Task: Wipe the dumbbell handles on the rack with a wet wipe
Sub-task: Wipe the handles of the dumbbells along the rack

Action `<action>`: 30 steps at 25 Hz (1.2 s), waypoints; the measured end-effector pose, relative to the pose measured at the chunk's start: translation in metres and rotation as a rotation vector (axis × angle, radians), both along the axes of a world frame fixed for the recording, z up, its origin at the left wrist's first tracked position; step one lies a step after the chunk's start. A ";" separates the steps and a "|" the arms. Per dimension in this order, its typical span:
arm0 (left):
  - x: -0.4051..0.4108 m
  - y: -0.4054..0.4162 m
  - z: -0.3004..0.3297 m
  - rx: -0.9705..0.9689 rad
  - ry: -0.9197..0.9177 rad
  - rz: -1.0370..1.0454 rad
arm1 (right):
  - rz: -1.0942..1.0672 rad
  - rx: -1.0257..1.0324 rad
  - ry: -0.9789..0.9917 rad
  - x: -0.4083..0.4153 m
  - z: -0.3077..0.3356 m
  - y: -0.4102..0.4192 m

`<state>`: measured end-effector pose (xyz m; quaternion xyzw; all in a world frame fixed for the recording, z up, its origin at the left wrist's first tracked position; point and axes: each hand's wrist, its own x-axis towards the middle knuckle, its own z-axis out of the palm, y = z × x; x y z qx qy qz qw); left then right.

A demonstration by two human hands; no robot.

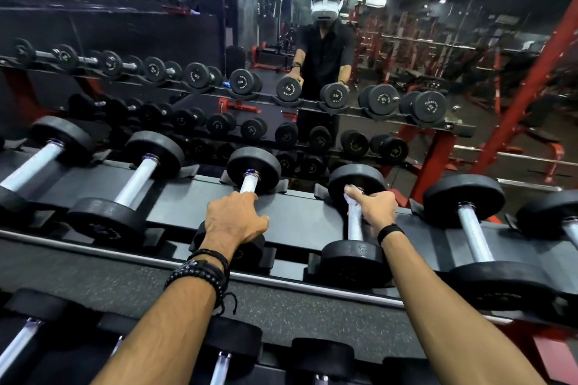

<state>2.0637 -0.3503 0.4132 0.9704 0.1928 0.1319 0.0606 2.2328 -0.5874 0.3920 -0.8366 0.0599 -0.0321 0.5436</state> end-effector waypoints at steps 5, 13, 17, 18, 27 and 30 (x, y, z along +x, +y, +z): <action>0.000 -0.001 0.002 -0.004 0.005 -0.006 | 0.112 0.262 0.048 0.064 -0.076 -0.020; -0.002 -0.003 0.005 0.008 0.010 -0.005 | 0.094 -0.201 -0.230 -0.022 0.008 -0.010; -0.003 -0.003 0.005 0.008 0.014 -0.011 | -0.032 -0.527 -0.399 -0.027 0.018 -0.005; -0.003 -0.003 0.005 0.007 0.012 -0.015 | -0.042 -0.579 -0.470 -0.028 0.021 -0.003; 0.000 -0.002 0.004 0.006 0.007 -0.019 | 0.144 -0.503 -0.592 -0.022 0.015 -0.003; -0.002 -0.003 0.004 0.016 0.007 -0.020 | 0.057 -0.283 -0.477 -0.026 0.018 -0.006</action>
